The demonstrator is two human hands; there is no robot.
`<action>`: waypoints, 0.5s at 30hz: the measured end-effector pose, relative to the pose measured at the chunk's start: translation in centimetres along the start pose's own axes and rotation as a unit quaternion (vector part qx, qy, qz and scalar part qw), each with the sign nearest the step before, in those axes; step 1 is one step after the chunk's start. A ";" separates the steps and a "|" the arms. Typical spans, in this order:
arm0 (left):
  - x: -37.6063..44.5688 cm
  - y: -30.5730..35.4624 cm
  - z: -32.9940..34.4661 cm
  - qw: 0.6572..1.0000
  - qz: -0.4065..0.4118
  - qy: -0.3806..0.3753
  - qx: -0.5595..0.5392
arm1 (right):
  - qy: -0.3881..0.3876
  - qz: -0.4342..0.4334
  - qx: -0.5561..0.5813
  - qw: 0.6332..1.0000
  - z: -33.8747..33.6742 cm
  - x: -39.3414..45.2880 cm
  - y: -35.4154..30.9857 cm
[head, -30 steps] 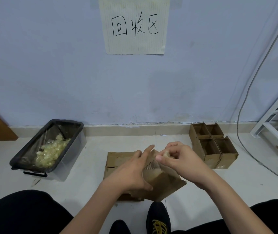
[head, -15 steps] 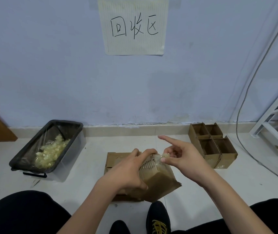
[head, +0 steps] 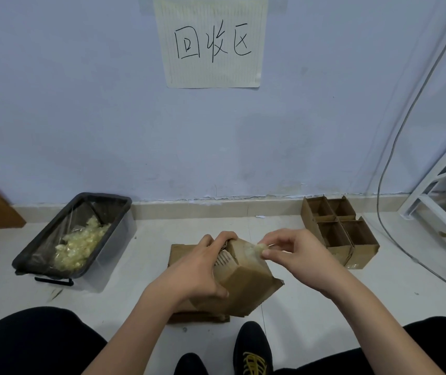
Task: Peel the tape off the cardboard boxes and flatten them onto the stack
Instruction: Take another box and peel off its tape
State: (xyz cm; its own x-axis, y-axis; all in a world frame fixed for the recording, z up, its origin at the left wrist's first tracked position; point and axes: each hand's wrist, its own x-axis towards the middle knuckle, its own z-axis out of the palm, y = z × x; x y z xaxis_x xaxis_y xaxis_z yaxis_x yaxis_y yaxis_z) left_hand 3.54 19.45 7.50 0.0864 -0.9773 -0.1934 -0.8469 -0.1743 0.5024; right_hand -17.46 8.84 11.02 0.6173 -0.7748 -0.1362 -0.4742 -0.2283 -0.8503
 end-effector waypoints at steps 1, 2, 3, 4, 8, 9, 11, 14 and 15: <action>0.0 0.0 -0.1 1.000 0.000 0.001 0.000 | 0.008 0.009 -0.005 1.000 0.0 0.0 0.1; -0.1 0.1 -0.1 1.000 0.000 0.001 0.000 | 0.017 0.014 -0.016 1.000 0.1 0.1 0.2; -0.1 0.1 -0.2 1.000 0.001 0.001 0.001 | 0.029 0.010 -0.039 0.999 0.2 0.1 0.3; -0.1 0.1 -0.2 1.000 0.002 0.000 0.001 | 0.042 -0.004 -0.069 0.997 0.3 0.1 0.4; -0.2 0.3 -0.3 1.000 0.010 0.004 -0.009 | 0.049 -0.052 -0.038 0.997 0.4 0.1 0.1; -0.2 0.3 -0.3 1.000 0.012 0.005 -0.010 | 0.036 -0.052 -0.032 0.998 0.4 0.1 0.2; -0.3 0.3 -0.4 1.000 0.014 0.007 -0.011 | 0.027 -0.051 -0.063 0.996 0.6 0.3 0.4; -0.3 0.2 -0.6 1.000 0.015 0.010 -0.013 | 0.041 -0.039 -0.072 0.996 0.7 0.5 0.6; -0.3 0.1 -0.6 1.000 0.013 0.010 -0.013 | 0.040 -0.031 -0.056 0.997 0.8 0.5 0.6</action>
State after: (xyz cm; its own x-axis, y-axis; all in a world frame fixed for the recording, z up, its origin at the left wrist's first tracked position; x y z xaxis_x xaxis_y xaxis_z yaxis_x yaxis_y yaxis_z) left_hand 3.76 19.61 8.14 0.0745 -0.9838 -0.1632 -0.8346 -0.1511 0.5298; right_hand -16.92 8.74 10.03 0.5978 -0.8006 -0.0412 -0.5070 -0.3377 -0.7930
